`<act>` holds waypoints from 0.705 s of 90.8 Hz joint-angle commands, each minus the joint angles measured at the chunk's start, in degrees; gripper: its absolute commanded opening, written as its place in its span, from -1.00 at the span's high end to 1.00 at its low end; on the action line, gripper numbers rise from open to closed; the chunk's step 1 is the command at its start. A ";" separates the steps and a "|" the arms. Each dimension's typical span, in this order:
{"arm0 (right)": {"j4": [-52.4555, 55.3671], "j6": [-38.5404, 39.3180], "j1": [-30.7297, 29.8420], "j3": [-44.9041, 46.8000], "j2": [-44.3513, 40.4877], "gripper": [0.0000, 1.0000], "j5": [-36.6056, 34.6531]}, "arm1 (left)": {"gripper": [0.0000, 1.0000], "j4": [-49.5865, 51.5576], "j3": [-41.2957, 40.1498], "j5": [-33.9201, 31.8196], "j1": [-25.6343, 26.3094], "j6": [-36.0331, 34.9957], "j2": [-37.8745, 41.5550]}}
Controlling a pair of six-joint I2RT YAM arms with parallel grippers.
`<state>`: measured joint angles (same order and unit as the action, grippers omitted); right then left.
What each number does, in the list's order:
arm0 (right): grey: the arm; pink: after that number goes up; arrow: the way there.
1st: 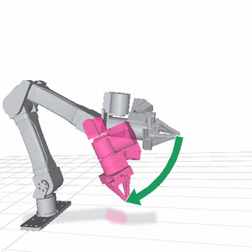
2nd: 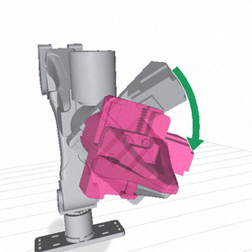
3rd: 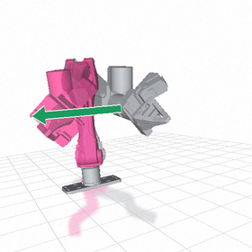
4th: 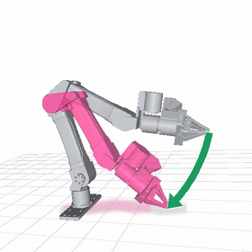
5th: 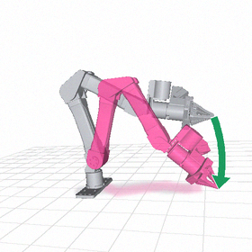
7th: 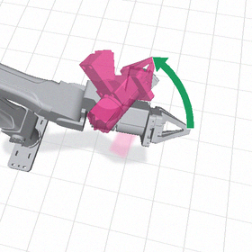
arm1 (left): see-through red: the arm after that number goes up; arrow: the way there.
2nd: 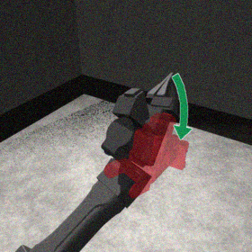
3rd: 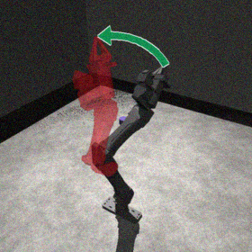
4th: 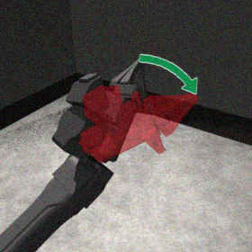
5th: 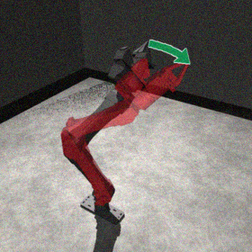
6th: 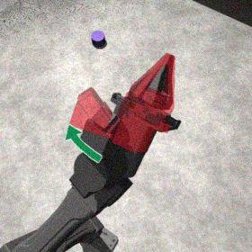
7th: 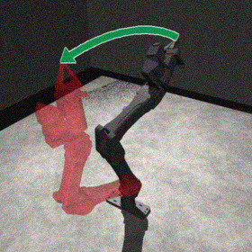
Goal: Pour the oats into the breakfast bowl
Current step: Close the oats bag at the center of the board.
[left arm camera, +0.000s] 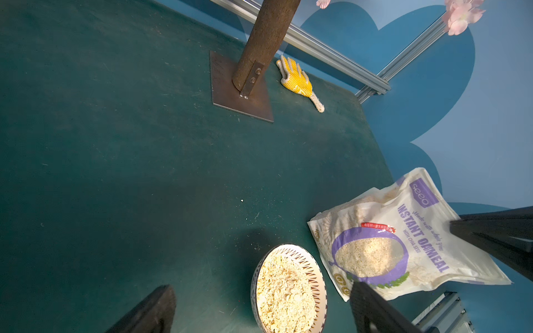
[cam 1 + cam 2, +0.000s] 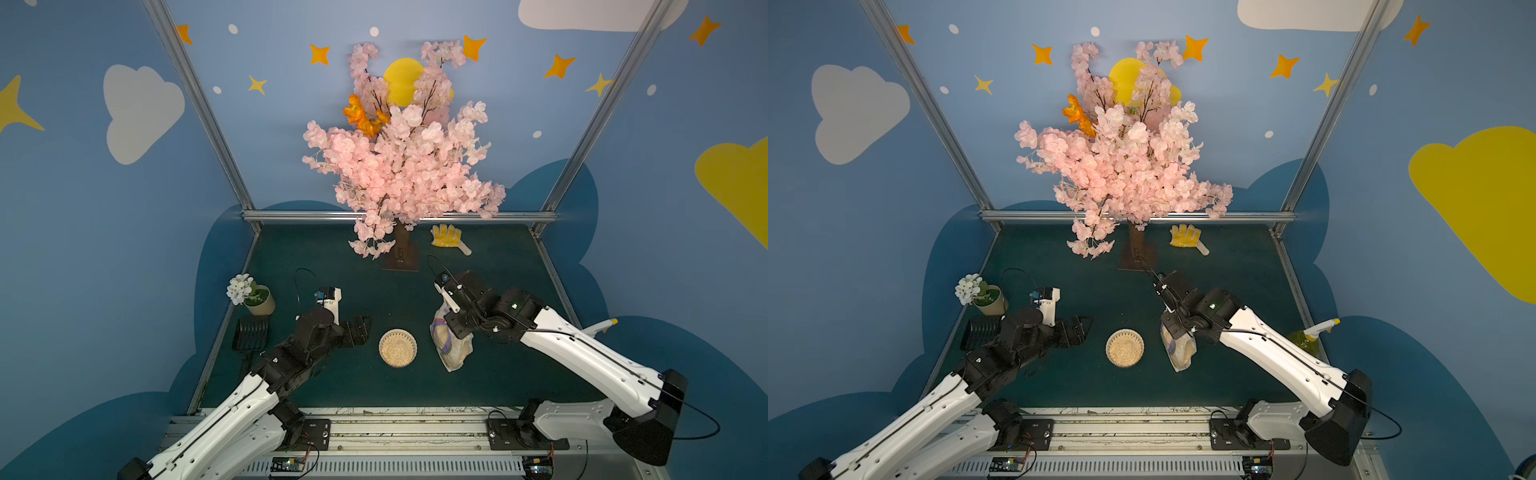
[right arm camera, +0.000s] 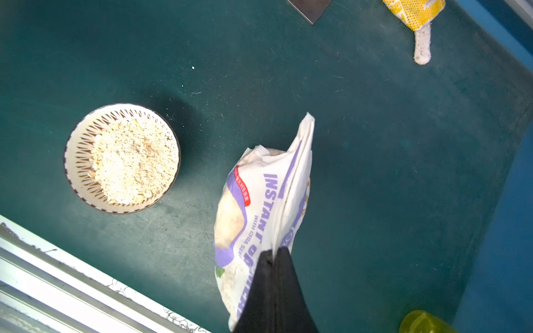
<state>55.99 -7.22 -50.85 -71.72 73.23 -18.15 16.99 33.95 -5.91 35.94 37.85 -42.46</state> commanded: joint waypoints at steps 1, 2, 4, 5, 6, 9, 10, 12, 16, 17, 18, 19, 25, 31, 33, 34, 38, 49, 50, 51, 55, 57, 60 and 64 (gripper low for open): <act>3.74 -0.28 -0.30 -2.11 1.72 0.75 -0.67 | -0.97 -3.03 -0.58 2.02 -0.24 1.24 0.09; 3.89 -0.35 -0.30 -2.33 1.86 0.73 -0.75 | -0.97 -3.24 -0.61 2.16 -0.25 1.39 0.05; 4.22 -0.34 -0.32 -2.64 2.08 0.71 -0.83 | -0.97 -3.60 -0.72 2.45 -0.26 1.60 0.13; 4.35 -0.34 -0.36 -2.73 2.22 0.71 -0.88 | -0.96 -3.79 -0.82 2.60 -0.26 1.70 0.11; 4.46 -0.25 -0.37 -2.81 2.33 0.70 -0.99 | -0.97 -3.89 -0.82 2.76 -0.26 1.79 0.10; 4.70 -0.17 -0.36 -3.01 2.65 0.68 -1.57 | -0.97 -4.34 -1.04 3.09 -0.22 2.07 0.07; 4.77 -0.21 -0.37 -2.99 2.72 0.67 -1.77 | -0.97 -4.51 -1.15 3.23 -0.24 2.15 0.04; 4.95 -0.24 -0.32 -2.99 2.82 0.66 -2.32 | -0.97 -4.82 -1.28 3.44 -0.17 2.39 0.01; 5.25 -0.44 -0.30 -2.90 3.11 0.62 -3.68 | -0.97 -5.33 -1.60 3.87 -0.17 2.70 -0.05; 5.35 -0.57 -0.30 -2.90 3.13 0.61 -3.97 | -0.97 -5.45 -1.65 3.97 -0.13 2.78 -0.07; 5.44 -0.67 -0.30 -2.90 3.14 0.60 -4.25 | -0.97 -5.55 -1.72 4.06 -0.15 2.81 -0.12; 5.49 -0.72 -0.30 -2.90 3.10 0.60 -4.47 | -0.97 -5.69 -1.75 4.15 -0.16 2.87 -0.14; 5.54 -0.75 -0.30 -2.84 3.08 0.60 -5.33 | -0.97 -6.16 -2.06 4.62 -0.17 3.23 -0.25; 5.54 -1.18 -0.27 -2.69 3.00 0.57 -5.55 | -0.97 -6.46 -2.20 4.80 0.00 3.45 -0.34; 5.49 -1.27 -0.25 -2.69 3.09 0.56 -5.33 | -0.97 -6.60 -2.22 4.84 0.00 3.46 -0.41; 5.47 -1.29 -0.23 -2.66 3.12 0.56 -5.23 | -0.97 -6.66 -2.22 4.89 0.00 3.46 -0.42; 5.47 -1.28 -0.28 -2.71 3.23 0.59 -4.87 | -0.96 -6.78 -2.22 4.94 0.09 3.56 -0.50; 5.47 -1.93 -0.22 -2.64 3.52 0.57 -4.12 | -0.96 -7.65 -2.29 5.24 0.35 4.10 -0.76; 5.46 -2.01 -0.26 -2.68 3.55 0.56 -4.06 | -0.96 -7.80 -2.30 5.31 0.35 4.14 -0.77; 5.50 -2.14 -0.19 -2.66 3.61 0.54 -3.89 | -0.96 -7.91 -2.31 5.39 0.35 4.20 -0.82; 5.50 -2.63 -0.06 -2.60 3.52 0.51 -3.51 | -0.96 -8.10 -2.27 5.61 0.35 4.38 -0.95; 5.51 -2.80 0.06 -2.60 3.46 0.51 -3.17 | -0.96 -8.25 -2.22 5.66 0.35 4.53 -1.00; 5.46 -2.87 0.17 -2.49 3.31 0.50 -2.59 | -0.96 -8.41 -2.22 5.79 0.31 4.67 -1.04; 5.40 -3.01 0.24 -2.46 3.05 0.49 -2.17 | -0.96 -8.63 -2.22 5.90 0.42 4.88 -1.15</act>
<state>59.64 -8.99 -50.83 -73.43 76.31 -21.65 10.39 32.10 -0.95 36.12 42.02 -43.38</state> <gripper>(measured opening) 0.250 0.981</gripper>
